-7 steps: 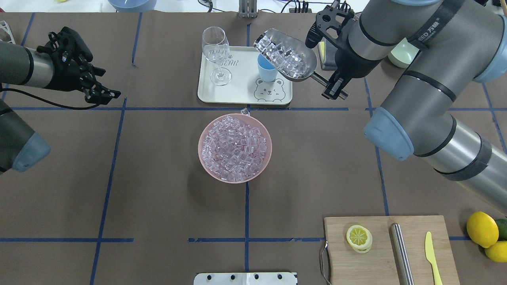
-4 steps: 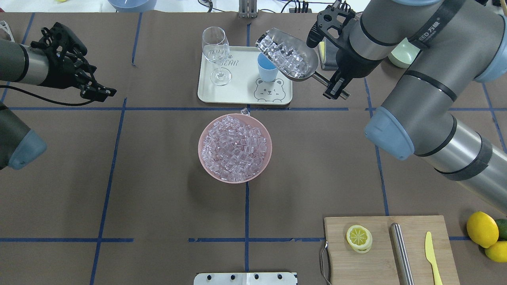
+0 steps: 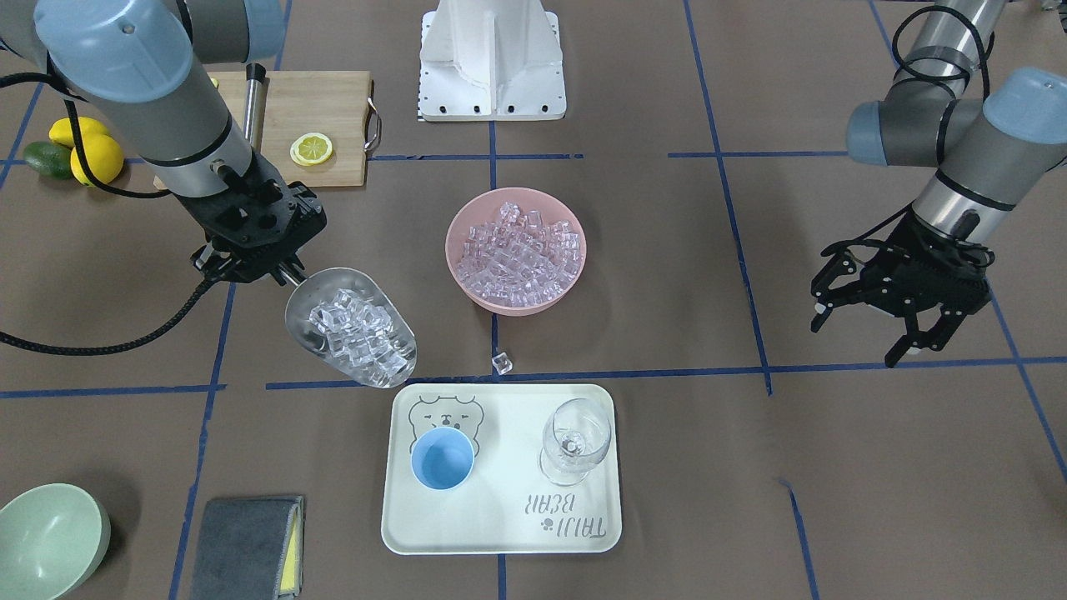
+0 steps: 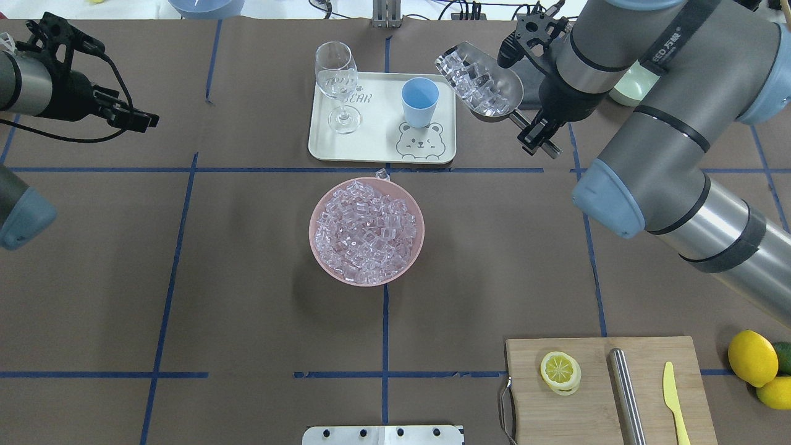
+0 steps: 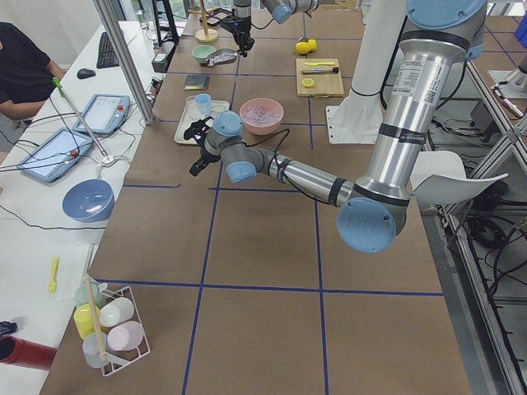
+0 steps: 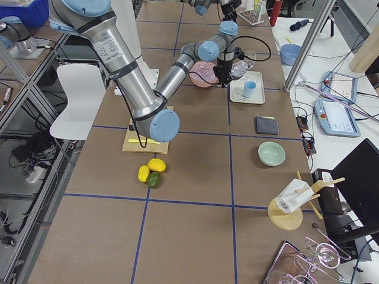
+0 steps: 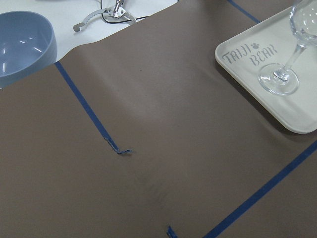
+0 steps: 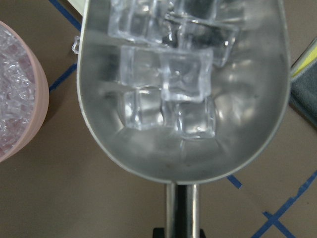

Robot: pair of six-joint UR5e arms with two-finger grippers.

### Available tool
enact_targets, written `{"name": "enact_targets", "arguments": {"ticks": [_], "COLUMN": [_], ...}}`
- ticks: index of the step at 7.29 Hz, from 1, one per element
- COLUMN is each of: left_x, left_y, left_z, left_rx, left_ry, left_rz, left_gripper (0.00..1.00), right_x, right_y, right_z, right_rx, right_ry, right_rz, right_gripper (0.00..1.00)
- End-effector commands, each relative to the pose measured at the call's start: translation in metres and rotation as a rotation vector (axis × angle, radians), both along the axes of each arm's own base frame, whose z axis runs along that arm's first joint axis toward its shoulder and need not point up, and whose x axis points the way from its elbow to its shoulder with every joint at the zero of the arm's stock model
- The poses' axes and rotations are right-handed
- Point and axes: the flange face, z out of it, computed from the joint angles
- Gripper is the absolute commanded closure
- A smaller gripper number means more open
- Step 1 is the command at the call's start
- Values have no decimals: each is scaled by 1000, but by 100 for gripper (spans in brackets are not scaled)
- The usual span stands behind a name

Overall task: Put ice in cup with scoop
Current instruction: 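Carry the filled scoop with the right gripper over the blue cup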

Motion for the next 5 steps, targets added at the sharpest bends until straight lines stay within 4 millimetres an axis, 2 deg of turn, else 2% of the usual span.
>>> {"name": "enact_targets", "arguments": {"ticks": [1, 3, 5], "left_x": [-14, -20, -32], "left_y": [-13, -12, -15], "left_z": [14, 22, 24], "left_rx": [-124, -135, -142], "left_ry": [-68, -81, -79], "left_rz": [-58, -57, -72], "left_gripper": [0, 0, 0], "right_x": [-12, -45, -55], "right_y": [-7, -25, -24], "right_z": [13, 7, 6], "right_rx": [-59, -83, -84], "right_ry": [51, 81, 85], "right_rz": [-2, -20, -34], "right_gripper": [100, 100, 100]}}
